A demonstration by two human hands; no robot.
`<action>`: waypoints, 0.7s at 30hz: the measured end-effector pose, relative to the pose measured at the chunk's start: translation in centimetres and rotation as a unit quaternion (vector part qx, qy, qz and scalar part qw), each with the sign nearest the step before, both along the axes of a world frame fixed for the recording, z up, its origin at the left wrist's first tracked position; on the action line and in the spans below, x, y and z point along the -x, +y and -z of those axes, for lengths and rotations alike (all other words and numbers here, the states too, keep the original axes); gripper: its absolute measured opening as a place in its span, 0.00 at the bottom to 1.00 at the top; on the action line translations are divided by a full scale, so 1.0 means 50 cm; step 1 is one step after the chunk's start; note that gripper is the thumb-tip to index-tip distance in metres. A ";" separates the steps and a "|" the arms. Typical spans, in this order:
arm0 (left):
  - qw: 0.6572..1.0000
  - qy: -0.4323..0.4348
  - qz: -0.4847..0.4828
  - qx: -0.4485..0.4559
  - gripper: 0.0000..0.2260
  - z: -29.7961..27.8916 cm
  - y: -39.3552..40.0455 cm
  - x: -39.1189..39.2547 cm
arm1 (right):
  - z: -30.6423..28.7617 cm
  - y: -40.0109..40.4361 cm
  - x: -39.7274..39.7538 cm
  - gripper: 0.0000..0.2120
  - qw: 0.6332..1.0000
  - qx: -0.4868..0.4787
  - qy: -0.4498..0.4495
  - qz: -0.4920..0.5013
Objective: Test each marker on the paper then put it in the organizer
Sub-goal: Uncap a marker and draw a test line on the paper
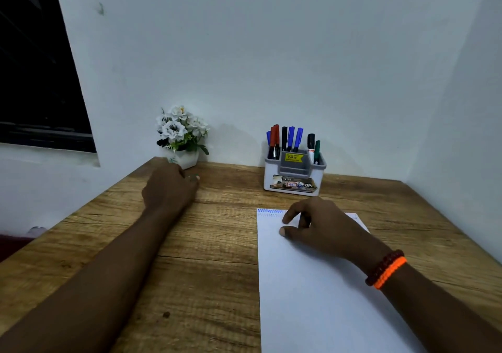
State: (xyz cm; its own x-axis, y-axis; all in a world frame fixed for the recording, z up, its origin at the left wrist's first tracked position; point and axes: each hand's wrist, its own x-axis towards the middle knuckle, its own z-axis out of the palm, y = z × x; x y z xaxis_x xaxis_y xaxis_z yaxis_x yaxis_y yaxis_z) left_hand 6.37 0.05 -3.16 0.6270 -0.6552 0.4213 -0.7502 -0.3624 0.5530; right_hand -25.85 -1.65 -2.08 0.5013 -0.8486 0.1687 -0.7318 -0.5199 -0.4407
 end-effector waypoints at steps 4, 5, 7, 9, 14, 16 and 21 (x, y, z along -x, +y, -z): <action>0.999 0.000 0.022 -0.029 0.17 0.010 -0.015 0.003 | -0.001 0.001 -0.002 0.12 1.000 0.004 -0.003 0.002; 0.999 -0.006 0.021 -0.032 0.16 0.011 -0.019 0.002 | -0.001 0.001 -0.003 0.12 1.000 0.004 -0.001 0.001; 0.999 -0.026 0.016 -0.034 0.13 0.011 -0.022 -0.001 | 0.001 0.001 -0.004 0.12 1.000 0.003 -0.003 0.000; 0.999 -0.029 0.019 -0.031 0.10 0.012 -0.025 -0.001 | 0.001 0.001 -0.002 0.12 1.000 -0.003 -0.009 0.003; 0.993 0.037 0.106 0.042 0.09 0.002 -0.013 0.021 | 0.001 -0.002 0.000 0.12 1.000 -0.012 -0.021 0.004; 0.976 0.088 0.177 0.091 0.09 -0.023 0.003 0.069 | -0.001 -0.003 0.000 0.11 0.998 -0.013 -0.066 0.009; 0.834 0.422 0.345 0.090 0.12 -0.054 0.046 0.222 | -0.016 0.012 0.001 0.12 0.950 -0.094 -0.298 0.016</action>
State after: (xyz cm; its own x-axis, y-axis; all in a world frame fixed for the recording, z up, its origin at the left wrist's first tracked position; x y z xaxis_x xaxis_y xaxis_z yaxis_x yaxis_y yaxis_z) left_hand -4.71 2.37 -0.46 0.2510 -0.9560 0.1515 -0.0629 0.1401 0.9881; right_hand -25.88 -1.06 -1.27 0.3379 -0.9048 0.2591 -0.3378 -0.3736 -0.8639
